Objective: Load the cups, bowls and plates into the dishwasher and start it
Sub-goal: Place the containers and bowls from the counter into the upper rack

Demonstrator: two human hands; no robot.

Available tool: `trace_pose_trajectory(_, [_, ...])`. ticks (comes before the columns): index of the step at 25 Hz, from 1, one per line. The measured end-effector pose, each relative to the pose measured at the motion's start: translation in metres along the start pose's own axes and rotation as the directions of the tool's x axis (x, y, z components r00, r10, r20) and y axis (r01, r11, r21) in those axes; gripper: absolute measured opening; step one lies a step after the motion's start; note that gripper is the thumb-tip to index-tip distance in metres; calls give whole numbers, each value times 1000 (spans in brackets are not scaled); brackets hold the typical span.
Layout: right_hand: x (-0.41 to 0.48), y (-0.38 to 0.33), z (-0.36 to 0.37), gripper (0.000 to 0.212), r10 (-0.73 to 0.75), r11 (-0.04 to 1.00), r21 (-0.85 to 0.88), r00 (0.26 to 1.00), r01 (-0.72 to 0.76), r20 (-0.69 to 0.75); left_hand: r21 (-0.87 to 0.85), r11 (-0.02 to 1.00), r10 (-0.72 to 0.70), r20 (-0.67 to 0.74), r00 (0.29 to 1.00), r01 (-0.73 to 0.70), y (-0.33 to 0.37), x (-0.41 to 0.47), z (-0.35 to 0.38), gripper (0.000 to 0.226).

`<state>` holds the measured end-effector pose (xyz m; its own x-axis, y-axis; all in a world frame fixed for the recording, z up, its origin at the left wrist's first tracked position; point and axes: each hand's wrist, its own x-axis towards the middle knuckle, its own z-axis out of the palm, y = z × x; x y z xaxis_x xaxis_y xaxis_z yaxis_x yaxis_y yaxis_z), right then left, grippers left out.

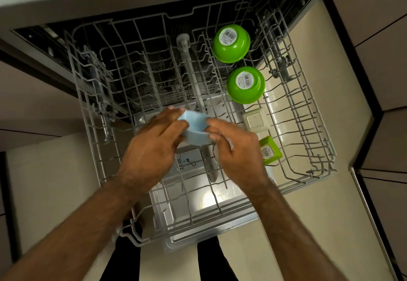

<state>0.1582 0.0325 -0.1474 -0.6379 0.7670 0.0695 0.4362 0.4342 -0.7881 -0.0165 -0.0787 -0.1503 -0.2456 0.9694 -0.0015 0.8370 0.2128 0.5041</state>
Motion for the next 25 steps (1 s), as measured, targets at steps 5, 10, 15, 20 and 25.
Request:
trace_pose_trajectory(5, [38, 14, -12, 41, 680, 557, 667, 733, -494, -24, -66, 980, -189, -18, 982, 188, -1, 8, -9, 68])
trace_pose_trajectory(10, [57, 40, -3, 36, 851, 250, 804, 519, -539, 83, -27, 988, -151, 1, 989, 151, -5, 8, -2, 68])
trace_pose_trajectory(15, [55, 53, 7, 26, 850, 414, 683, 523, -601, -55, 4, 987, -163, 3, 987, 163, -11, 8, 0, 67])
trace_pose_trajectory(20, [55, 48, 11, 18, 728, 673, 396, 653, -625, -209, 22, 983, -183, -14, 983, 183, -14, 12, -1, 66])
trace_pose_trajectory(25, [54, 22, 8, 37, 509, 856, 65, 811, -514, -289, 65, 980, -185, -23, 983, 186, -15, 13, -2, 69])
